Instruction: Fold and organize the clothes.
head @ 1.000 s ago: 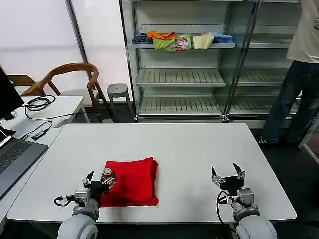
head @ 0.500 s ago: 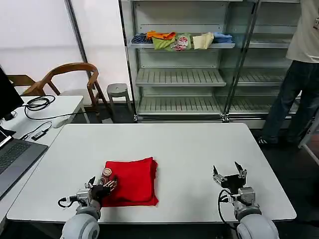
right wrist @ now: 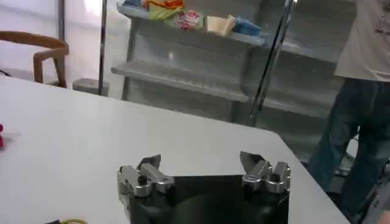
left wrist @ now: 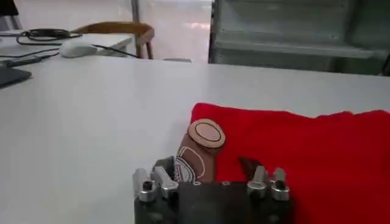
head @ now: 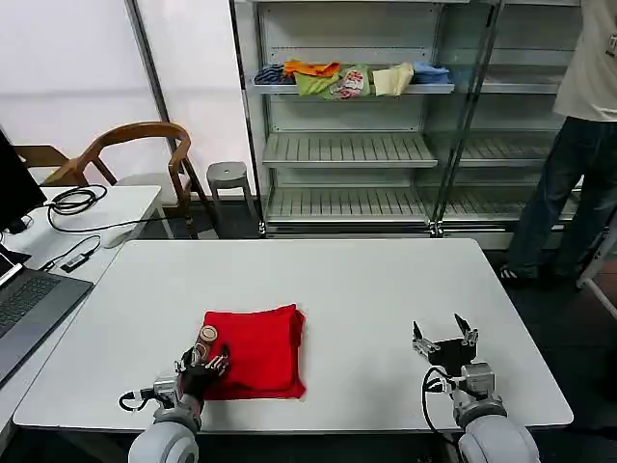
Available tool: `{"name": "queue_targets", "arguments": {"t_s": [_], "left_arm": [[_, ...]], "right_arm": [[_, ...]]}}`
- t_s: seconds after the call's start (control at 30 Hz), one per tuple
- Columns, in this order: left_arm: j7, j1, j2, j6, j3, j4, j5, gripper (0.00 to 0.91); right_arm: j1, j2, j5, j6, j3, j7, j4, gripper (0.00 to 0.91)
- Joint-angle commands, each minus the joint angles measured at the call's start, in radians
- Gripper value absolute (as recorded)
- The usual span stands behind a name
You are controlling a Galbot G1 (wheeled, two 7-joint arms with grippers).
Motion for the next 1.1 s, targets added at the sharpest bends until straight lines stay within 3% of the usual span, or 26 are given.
{"name": "queue_targets", "arguments": {"t_s": [0.03, 0.47, 0.77, 1.1], "left_arm": [[0.011, 0.012, 0.0, -0.043, -0.002, 0.014, -0.018, 0.02], [0.054, 0.018, 0.003, -0.084, -0.018, -0.011, -0.04, 0.02], [0.084, 0.012, 0.023, -0.024, -0.054, -0.121, -0.039, 0.02], [0.133, 0.07, 0.166, 0.085, -0.4, -0.13, -0.126, 0.01]], "right_arm": [[-0.002, 0.001, -0.001, 0.001, -0.001, 0.0, 0.003, 0.907], [-0.005, -0.001, -0.005, 0.001, -0.012, -0.001, 0.006, 0.907], [0.013, -0.004, -0.002, 0.006, -0.019, -0.003, 0.001, 0.907], [0.037, -0.025, 0.008, 0.016, -0.03, -0.006, -0.009, 0.907]]}}
